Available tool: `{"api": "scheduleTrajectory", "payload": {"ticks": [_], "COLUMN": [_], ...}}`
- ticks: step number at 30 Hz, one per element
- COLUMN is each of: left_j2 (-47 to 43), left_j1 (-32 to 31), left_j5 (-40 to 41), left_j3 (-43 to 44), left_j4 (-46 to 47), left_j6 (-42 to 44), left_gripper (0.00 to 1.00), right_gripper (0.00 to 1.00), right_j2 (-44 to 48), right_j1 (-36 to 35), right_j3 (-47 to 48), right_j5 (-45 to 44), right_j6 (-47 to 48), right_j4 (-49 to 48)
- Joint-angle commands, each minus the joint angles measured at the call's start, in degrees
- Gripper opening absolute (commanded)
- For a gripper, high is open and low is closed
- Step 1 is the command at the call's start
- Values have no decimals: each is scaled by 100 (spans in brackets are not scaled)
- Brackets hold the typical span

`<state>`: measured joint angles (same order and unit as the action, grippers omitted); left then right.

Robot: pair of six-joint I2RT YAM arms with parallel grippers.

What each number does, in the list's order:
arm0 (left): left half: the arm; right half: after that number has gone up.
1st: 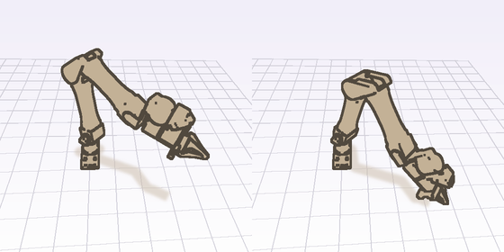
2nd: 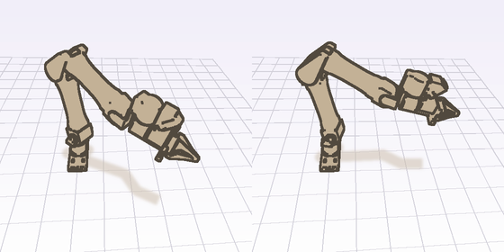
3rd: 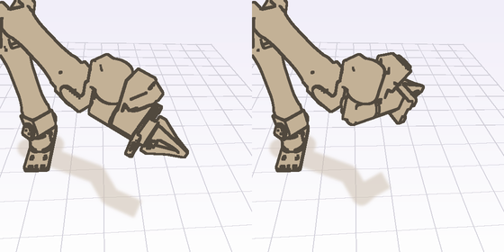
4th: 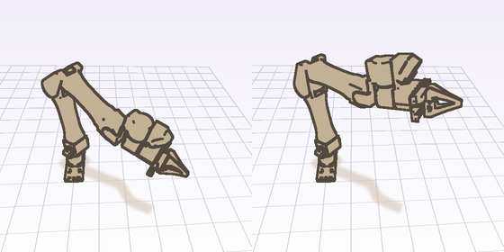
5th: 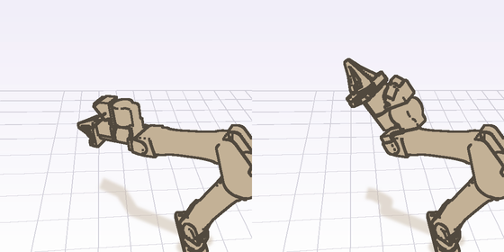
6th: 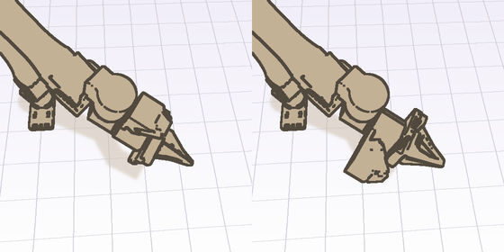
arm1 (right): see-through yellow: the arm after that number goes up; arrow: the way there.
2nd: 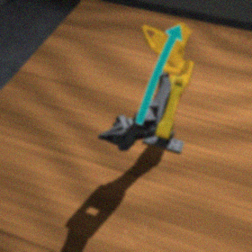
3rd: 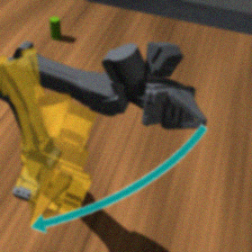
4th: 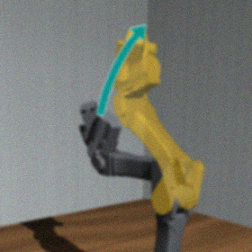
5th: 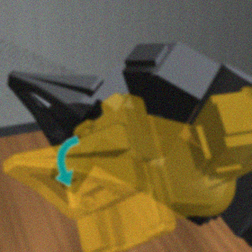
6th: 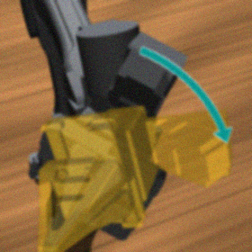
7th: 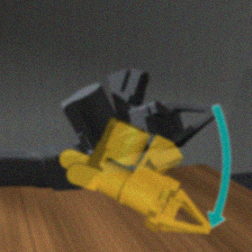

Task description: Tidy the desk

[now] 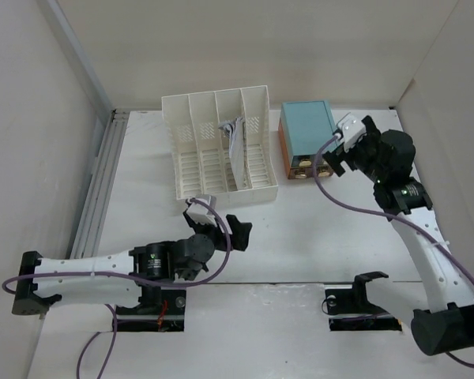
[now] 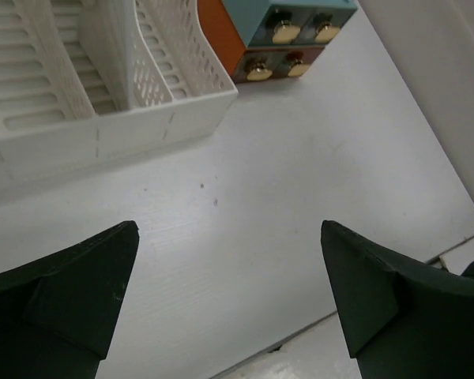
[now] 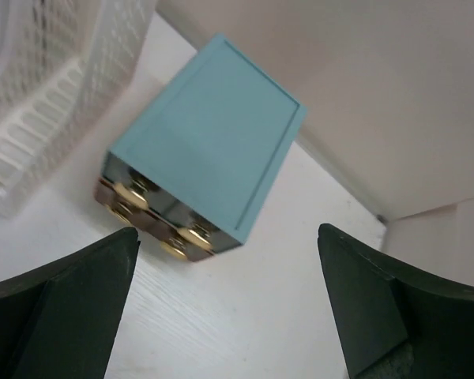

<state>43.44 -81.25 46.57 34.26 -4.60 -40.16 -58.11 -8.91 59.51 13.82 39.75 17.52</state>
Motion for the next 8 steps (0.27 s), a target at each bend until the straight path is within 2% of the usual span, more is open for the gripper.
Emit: {"api": "scheduleTrajectory", "payload": {"ticks": [1,2,4,6,8], "left_j2": [164,313,428,490,490], "left_j1": [31,31,31,31,31], "left_j5": [598,921,1161,1162,1241], "left_j3": [870,1133,1310,1512,1513], "left_j4": [-117,-242,-313,-313,-384], "left_j6": [983,1175,1326,1554,1555], "left_gripper": [100,100,100,100,100], "right_gripper": [100,100,100,100,100], "right_j2": [-43,-43,-43,70,229], "right_j1": [-330,-409,-463,-463,-463], "right_j3": [358,447,536,379,-42], "right_j5": [-570,-957,-961,-611,-556], "right_j6": [-2455,-2654,-2657,-2586,-3137], "right_j4": [-12,-12,111,-79,-283]}}
